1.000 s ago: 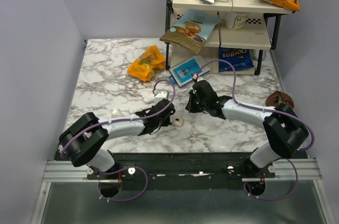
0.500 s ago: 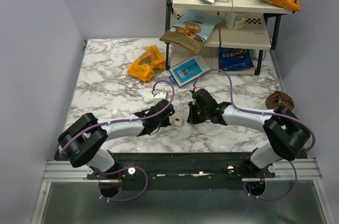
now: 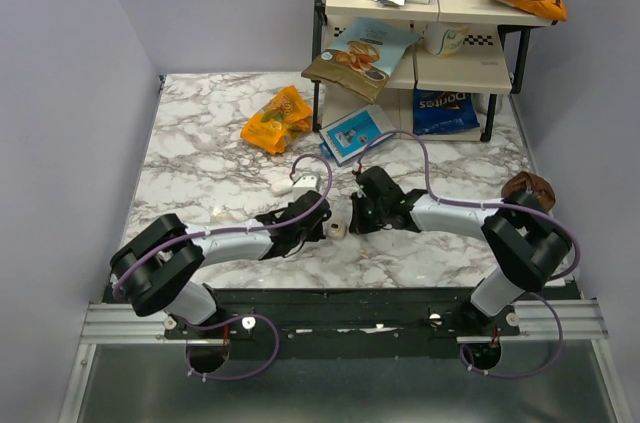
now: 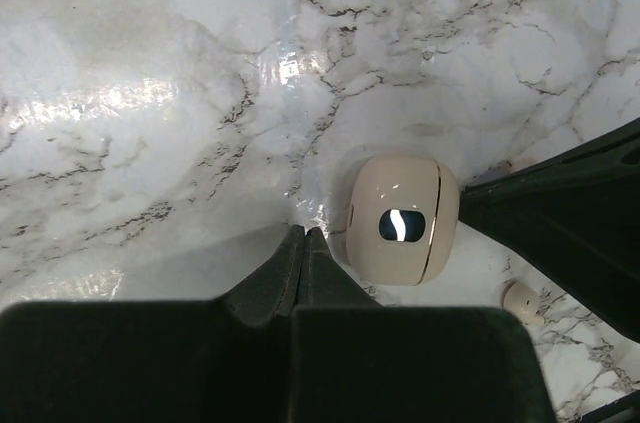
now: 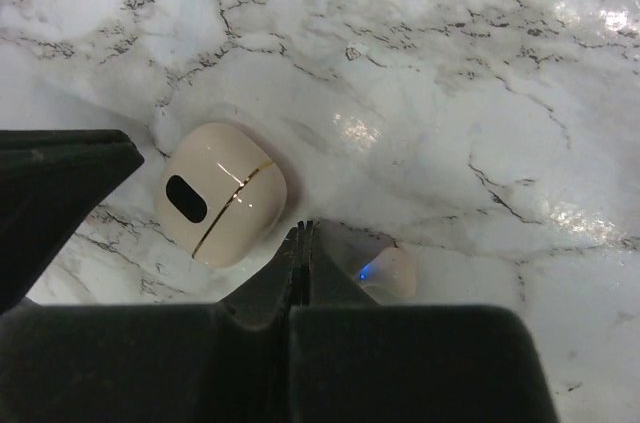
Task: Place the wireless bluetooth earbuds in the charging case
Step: Adjust the charging case at the center of the board.
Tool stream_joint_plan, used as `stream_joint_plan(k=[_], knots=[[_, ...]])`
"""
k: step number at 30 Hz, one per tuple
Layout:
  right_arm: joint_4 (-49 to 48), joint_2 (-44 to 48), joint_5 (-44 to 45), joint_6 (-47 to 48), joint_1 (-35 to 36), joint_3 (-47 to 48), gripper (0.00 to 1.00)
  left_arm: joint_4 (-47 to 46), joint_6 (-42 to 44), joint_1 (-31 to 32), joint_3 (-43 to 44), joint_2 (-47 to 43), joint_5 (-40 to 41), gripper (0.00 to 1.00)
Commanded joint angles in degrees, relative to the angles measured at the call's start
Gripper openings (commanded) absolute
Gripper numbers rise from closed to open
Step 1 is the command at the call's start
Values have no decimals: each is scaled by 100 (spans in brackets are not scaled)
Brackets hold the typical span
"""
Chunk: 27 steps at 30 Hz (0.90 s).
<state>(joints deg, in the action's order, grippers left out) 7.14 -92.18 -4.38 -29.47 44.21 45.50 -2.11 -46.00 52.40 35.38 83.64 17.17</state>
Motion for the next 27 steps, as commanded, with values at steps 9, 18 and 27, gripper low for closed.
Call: stream_joint_plan(k=[9,18,27], knots=[[16,-467,-1,214,18,574,1,-272,-172,130,-110,118,-108,0],[165,-827,78,425,-61,1040,1,-124,-243,130,-163,65,85,0],[455,-556,394,557,-237,1278,3,992,-357,121,-119,-662,989,58]])
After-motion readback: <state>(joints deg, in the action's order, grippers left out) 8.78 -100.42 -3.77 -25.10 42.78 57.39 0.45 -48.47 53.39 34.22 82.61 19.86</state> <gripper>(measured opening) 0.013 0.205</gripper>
